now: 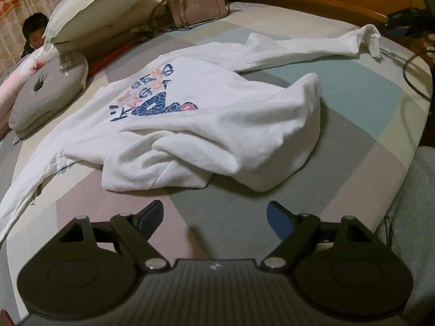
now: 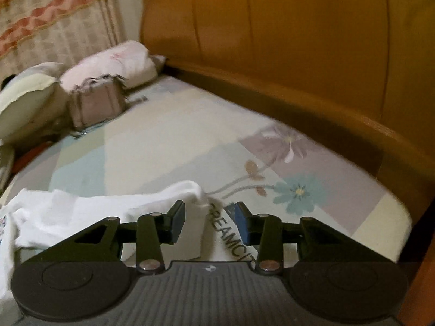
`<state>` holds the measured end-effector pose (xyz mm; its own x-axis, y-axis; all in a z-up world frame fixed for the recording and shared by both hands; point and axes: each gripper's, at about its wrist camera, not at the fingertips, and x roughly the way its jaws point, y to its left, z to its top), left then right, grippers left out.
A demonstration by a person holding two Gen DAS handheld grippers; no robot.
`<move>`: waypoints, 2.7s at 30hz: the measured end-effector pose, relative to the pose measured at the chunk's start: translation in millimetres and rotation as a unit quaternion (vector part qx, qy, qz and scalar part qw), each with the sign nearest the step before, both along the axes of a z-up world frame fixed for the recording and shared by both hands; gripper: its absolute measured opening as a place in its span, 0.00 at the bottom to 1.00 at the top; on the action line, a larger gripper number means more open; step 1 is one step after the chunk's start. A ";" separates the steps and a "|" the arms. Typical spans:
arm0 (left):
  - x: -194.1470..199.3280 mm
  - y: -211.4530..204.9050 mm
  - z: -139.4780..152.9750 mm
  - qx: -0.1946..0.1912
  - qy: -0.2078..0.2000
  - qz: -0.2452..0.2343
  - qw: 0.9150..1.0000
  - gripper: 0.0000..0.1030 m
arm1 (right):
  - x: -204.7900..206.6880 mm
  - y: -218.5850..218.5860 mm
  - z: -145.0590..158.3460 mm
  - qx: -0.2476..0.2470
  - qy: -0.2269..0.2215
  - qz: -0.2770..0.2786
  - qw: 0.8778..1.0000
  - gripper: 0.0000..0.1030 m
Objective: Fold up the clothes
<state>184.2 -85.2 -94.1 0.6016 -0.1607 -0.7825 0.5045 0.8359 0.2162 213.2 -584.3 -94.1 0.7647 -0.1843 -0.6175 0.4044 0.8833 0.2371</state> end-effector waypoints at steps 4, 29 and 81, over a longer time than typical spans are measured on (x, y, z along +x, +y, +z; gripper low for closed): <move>0.7 -10.6 2.5 0.001 0.006 -0.006 1.000 0.81 | 21.3 6.2 -25.5 0.010 0.020 0.023 0.999 0.45; -3.1 -50.7 18.6 -0.013 0.002 -0.062 0.998 0.82 | 18.9 -0.7 0.7 -0.164 0.090 0.030 0.982 0.12; 77.4 105.8 -4.9 -0.102 0.005 0.040 0.994 0.84 | 330.6 367.2 -13.3 -0.169 0.052 0.444 0.878 0.07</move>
